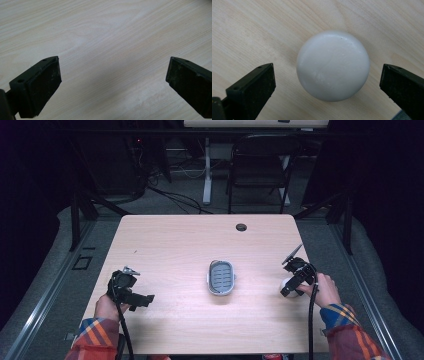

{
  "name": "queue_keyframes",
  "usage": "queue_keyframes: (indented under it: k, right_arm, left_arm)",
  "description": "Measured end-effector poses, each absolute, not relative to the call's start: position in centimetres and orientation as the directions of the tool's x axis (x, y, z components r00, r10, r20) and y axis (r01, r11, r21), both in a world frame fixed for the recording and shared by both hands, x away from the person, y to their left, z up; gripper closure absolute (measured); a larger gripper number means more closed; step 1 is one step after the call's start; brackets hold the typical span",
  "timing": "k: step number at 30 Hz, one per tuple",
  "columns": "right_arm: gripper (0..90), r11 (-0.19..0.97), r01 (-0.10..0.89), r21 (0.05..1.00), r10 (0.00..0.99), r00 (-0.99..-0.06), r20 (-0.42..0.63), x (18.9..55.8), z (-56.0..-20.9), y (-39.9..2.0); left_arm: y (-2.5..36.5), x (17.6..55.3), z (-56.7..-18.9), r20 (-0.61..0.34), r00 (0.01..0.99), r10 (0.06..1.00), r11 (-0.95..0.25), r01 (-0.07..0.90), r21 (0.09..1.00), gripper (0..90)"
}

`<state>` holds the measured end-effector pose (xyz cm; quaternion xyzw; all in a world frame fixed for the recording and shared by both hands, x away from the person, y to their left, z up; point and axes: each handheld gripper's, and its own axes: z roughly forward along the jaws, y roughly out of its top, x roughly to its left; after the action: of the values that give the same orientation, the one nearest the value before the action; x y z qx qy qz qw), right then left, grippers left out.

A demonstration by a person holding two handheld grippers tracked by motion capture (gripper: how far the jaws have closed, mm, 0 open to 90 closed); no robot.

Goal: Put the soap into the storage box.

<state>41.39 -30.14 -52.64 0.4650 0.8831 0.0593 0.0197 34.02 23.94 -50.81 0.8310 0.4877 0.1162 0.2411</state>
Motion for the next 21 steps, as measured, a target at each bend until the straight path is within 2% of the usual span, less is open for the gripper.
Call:
queue_keyframes:
  k: [2, 4, 7, 8, 11, 12, 13, 21]
  right_arm:
    - [2.3, 0.556, 0.822, 0.128, 0.827, -0.562, 0.022, 41.4, -52.79, -30.09]
    - [8.8, 0.581, 0.808, 0.092, 0.811, -0.585, 0.015, 41.74, -52.57, -30.09]
    - [8.4, 0.545, 0.826, 0.142, 0.832, -0.554, 0.032, 41.66, -53.18, -29.89]
    - [9.1, 0.582, 0.809, 0.087, 0.811, -0.585, 0.02, 41.97, -52.85, -29.92]
    - [13.3, 0.543, 0.829, 0.135, 0.833, -0.552, 0.039, 41.78, -53.43, -29.69]
    - [14.4, 0.589, 0.805, 0.071, 0.807, -0.591, 0.017, 42.15, -52.98, -29.79]
    - [14.6, 0.6, 0.798, 0.053, 0.798, -0.602, 0.017, 42.27, -52.88, -29.84]
    - [19.1, 0.575, 0.815, 0.066, 0.816, -0.577, 0.013, 42.17, -53.23, -29.92]
  left_arm:
    - [23.94, 34.02, -50.81, -0.042, 0.497, 0.867, -0.408, 0.755, 0.513, 0.0]
    - [23.92, 34.02, -50.82, -0.043, 0.496, 0.867, -0.407, 0.756, 0.513, 0.0]
    - [23.9, 34.02, -50.83, -0.044, 0.496, 0.867, -0.406, 0.757, 0.511, 0.0]
    - [23.89, 34.02, -50.82, -0.044, 0.496, 0.867, -0.407, 0.757, 0.512, 0.0]
    - [23.89, 34.03, -50.84, -0.045, 0.495, 0.868, -0.406, 0.757, 0.512, 0.0]
    - [23.89, 34.06, -50.85, -0.044, 0.497, 0.867, -0.407, 0.756, 0.513, 0.0]
    - [23.89, 34.07, -50.86, -0.044, 0.497, 0.866, -0.407, 0.755, 0.514, 0.0]
    - [23.87, 34.06, -50.83, -0.04, 0.502, 0.864, -0.414, 0.753, 0.511, 0.0]
